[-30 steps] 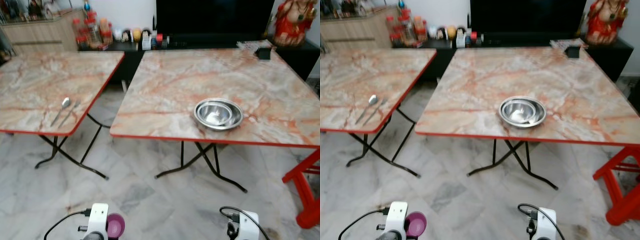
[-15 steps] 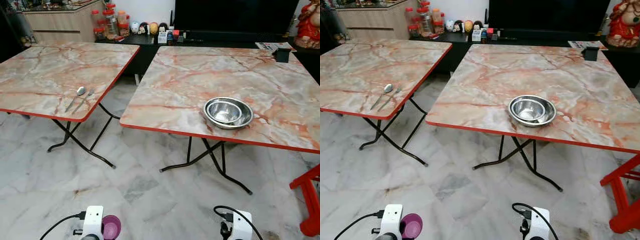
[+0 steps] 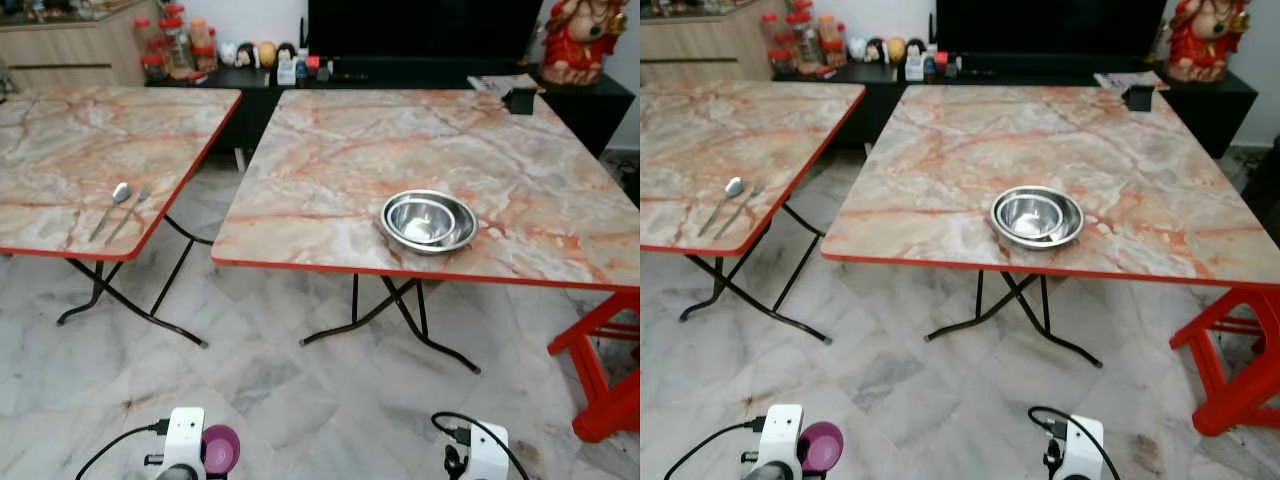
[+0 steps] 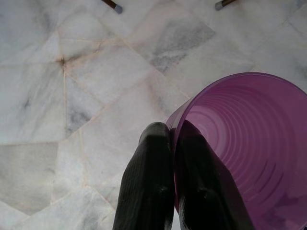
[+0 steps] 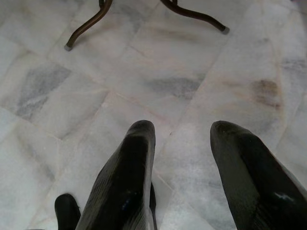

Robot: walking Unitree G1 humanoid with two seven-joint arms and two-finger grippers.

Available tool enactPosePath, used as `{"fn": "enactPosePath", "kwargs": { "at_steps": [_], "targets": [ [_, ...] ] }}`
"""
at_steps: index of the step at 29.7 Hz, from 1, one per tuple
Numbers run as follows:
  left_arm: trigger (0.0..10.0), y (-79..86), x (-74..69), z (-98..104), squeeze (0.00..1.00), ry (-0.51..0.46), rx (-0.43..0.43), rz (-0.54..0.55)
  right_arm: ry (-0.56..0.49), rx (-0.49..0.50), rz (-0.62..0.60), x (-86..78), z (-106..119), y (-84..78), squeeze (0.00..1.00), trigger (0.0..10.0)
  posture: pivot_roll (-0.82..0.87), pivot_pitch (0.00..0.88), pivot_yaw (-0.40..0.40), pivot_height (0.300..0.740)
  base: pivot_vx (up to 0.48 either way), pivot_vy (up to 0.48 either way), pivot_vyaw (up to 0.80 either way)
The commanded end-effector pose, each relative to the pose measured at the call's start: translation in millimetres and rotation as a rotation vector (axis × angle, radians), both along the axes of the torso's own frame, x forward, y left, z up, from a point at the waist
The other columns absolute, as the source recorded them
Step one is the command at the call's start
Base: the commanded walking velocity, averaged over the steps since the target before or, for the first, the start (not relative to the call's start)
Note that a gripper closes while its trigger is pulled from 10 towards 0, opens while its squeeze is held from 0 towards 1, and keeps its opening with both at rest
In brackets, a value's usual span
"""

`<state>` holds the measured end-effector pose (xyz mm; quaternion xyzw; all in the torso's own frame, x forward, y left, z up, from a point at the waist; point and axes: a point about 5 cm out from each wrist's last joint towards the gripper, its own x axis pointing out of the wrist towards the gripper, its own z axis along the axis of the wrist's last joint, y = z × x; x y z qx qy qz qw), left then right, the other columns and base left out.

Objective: Setting the table

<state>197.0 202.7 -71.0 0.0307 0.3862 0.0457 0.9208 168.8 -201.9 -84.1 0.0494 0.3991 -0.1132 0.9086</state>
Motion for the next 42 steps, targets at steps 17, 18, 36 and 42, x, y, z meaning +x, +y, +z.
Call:
{"fn": "enactPosePath", "kwargs": {
  "at_steps": [17,18,36,42],
  "targets": [
    [10.0,1.1,2.4,1.3,0.0,0.0,0.013,-0.009,-0.004,0.005,0.007,3.3,0.9,2.9,0.0,10.0,-0.05,0.0,0.023,0.74,0.081,0.0,0.0],
    [10.0,1.0,2.1,1.1,0.0,0.002,0.014,-0.009,-0.002,0.005,0.007,3.0,0.7,3.1,0.0,10.0,-0.05,0.0,0.023,0.74,0.352,0.0,0.0],
    [10.0,1.9,2.7,1.4,0.0,0.005,0.015,-0.002,-0.006,0.005,0.005,6.7,2.2,2.8,0.0,10.0,-0.04,0.0,0.024,0.74,0.367,0.0,0.0],
    [10.0,1.0,3.8,1.7,0.0,0.004,0.015,-0.006,-0.004,0.005,0.004,6.8,2.1,2.8,0.0,10.0,-0.05,0.0,0.026,0.74,0.377,0.0,0.0]
  ]
}}
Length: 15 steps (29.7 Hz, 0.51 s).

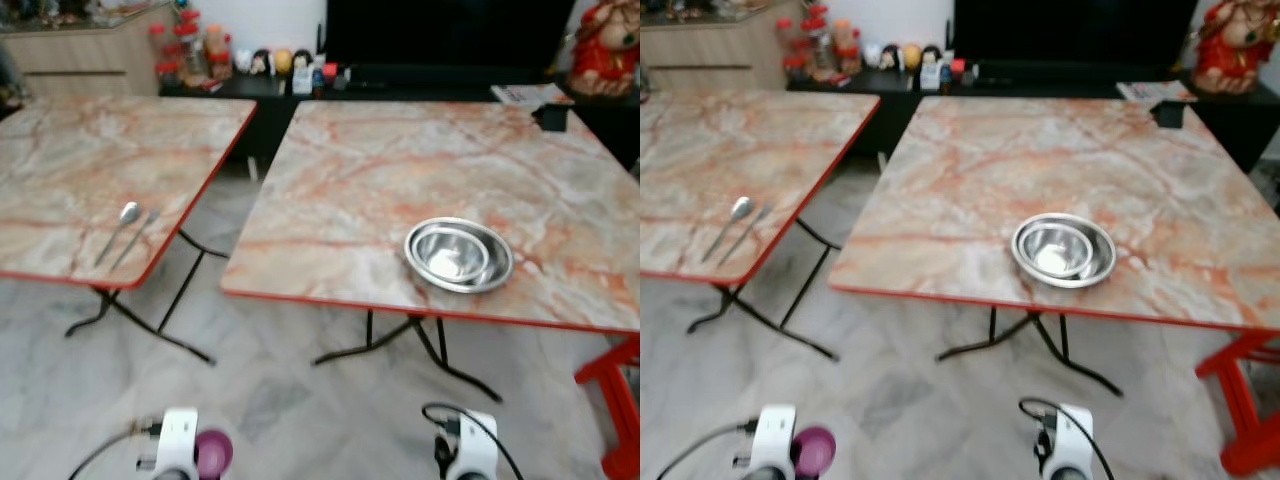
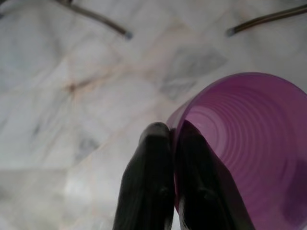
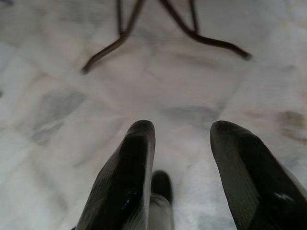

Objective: Setting the table

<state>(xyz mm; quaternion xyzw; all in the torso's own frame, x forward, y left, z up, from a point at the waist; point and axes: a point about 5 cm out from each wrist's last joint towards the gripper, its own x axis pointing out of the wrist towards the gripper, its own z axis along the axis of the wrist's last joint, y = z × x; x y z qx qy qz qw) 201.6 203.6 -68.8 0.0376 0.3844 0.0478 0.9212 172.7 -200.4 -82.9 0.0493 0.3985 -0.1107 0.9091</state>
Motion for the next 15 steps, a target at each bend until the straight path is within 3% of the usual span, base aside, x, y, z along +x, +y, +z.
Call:
{"fn": "enactPosePath", "kwargs": {
  "at_steps": [1,7,15],
  "targets": [
    [10.0,0.1,-0.7,-0.5,0.0,0.007,0.0,-0.004,-0.003,0.003,-0.001,3.0,1.0,1.4,0.0,10.0,-0.05,0.0,0.026,0.74,0.382,0.0,0.0],
    [10.0,0.0,-0.3,-0.3,0.0,0.004,-0.005,0.0,-0.005,0.004,-0.001,3.7,1.2,1.7,0.0,10.0,-0.04,0.0,0.026,0.74,0.356,0.0,0.0],
    [10.0,-3.4,-3.0,-2.5,0.0,0.019,-0.02,-0.019,-0.003,0.007,0.003,3.5,1.0,2.5,0.0,10.0,-0.04,0.0,0.027,0.74,0.0,0.0,0.0]
  ]
}}
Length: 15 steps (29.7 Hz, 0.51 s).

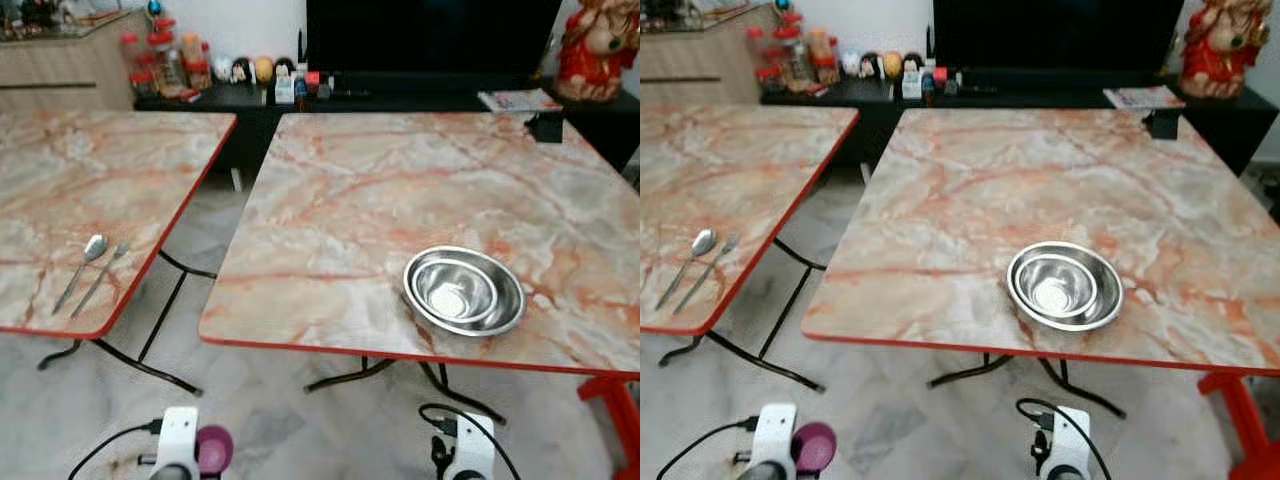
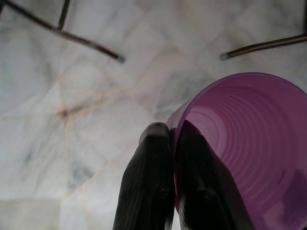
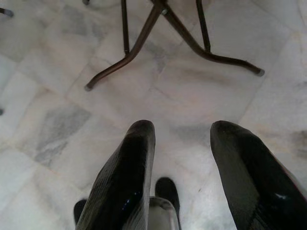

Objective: Setting the table

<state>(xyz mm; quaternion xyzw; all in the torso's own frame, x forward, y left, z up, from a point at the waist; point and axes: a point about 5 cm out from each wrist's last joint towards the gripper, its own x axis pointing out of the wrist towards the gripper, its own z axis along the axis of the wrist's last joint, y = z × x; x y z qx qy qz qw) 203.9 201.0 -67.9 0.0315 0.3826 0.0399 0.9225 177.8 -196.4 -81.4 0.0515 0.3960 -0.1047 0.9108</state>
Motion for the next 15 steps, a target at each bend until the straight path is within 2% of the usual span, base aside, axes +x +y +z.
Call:
{"fn": "enactPosePath", "kwargs": {
  "at_steps": [1,15],
  "targets": [
    [10.0,-1.1,-5.5,-3.5,0.0,0.026,-0.001,-0.013,0.004,-0.001,-0.006,-1.7,-0.6,-1.4,0.0,10.0,-0.04,0.0,0.027,0.74,0.0,0.0,0.0],
    [10.0,0.8,-5.9,-3.2,0.0,0.022,0.02,-0.019,0.001,0.0,0.001,-2.2,-0.8,-0.3,0.0,10.0,-0.04,0.0,0.027,0.74,0.0,0.0,0.0]
  ]
}}
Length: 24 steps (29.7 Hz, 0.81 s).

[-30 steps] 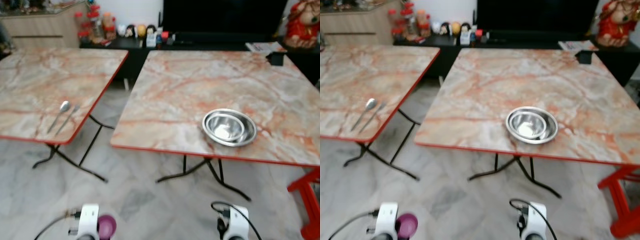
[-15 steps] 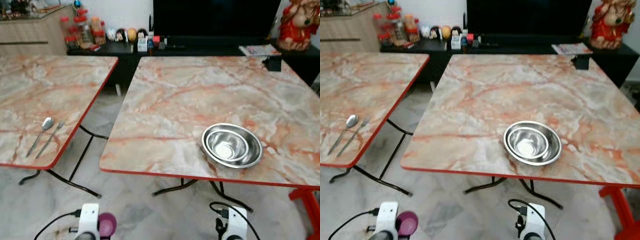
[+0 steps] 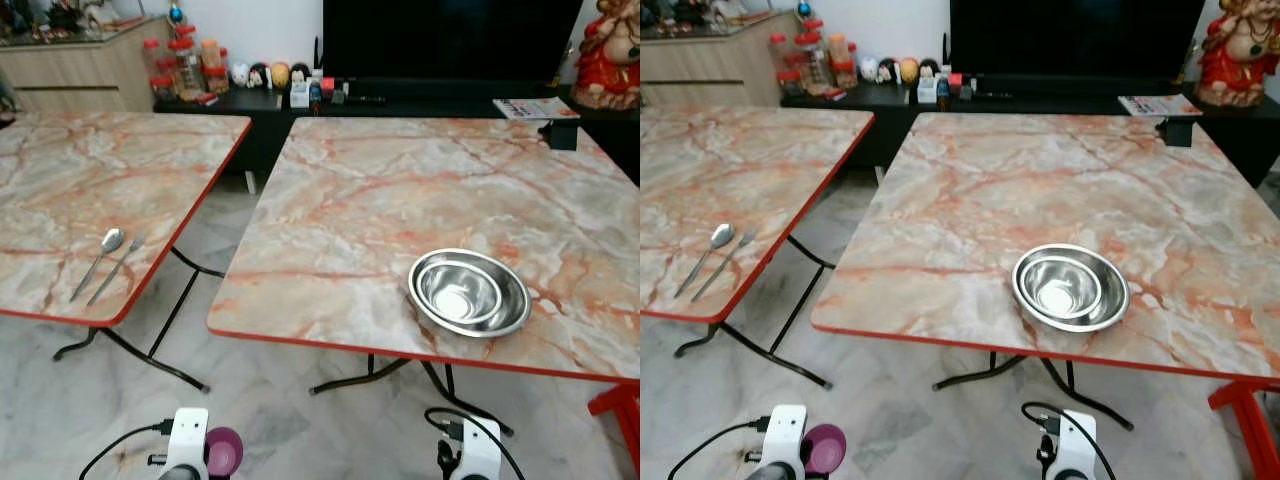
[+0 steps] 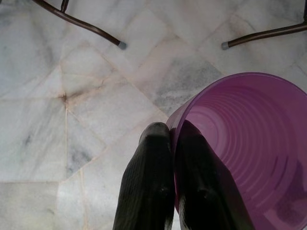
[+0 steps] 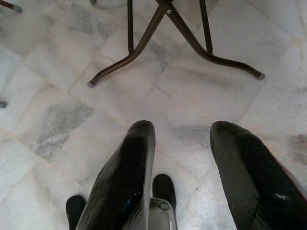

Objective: Setting the table

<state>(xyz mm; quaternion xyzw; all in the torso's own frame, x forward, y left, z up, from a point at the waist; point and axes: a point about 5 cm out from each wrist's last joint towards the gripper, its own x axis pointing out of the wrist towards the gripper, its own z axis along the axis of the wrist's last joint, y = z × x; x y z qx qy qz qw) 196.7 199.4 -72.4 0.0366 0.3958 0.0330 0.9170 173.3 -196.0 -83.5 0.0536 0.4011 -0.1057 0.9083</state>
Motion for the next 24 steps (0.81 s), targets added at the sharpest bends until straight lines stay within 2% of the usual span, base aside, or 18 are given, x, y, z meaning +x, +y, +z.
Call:
{"fn": "enactPosePath", "kwargs": {
  "at_steps": [1,7,15,20,24],
  "targets": [
    [10.0,2.6,1.1,1.2,0.0,-0.007,0.017,-0.003,-0.009,-0.004,0.005,2.2,1.3,-0.5,0.0,10.0,-0.04,0.0,0.027,0.74,0.0,0.0,0.0],
    [10.0,2.8,1.9,1.7,0.0,-0.011,0.018,-0.005,-0.007,-0.007,0.01,2.2,1.2,0.0,0.0,10.0,-0.04,0.0,0.025,0.74,0.0,-0.08,0.0],
    [10.0,2.2,2.6,2.1,0.0,-0.015,0.014,0.001,-0.009,-0.005,0.0,3.1,1.7,-1.3,0.0,10.0,-0.04,0.0,0.018,0.74,0.0,-0.243,0.0],
    [10.0,1.7,1.4,1.4,0.0,-0.013,0.012,0.004,-0.003,0.0,-0.003,2.6,1.2,-1.4,0.0,10.0,-0.04,0.0,0.016,0.74,0.0,-0.244,-0.73],
    [10.0,2.0,-0.1,0.7,0.0,-0.012,0.01,0.01,0.01,-0.02,0.011,0.8,0.4,-2.5,0.0,10.0,-0.04,0.0,0.012,0.74,0.0,-0.244,0.0]
  ]
}}
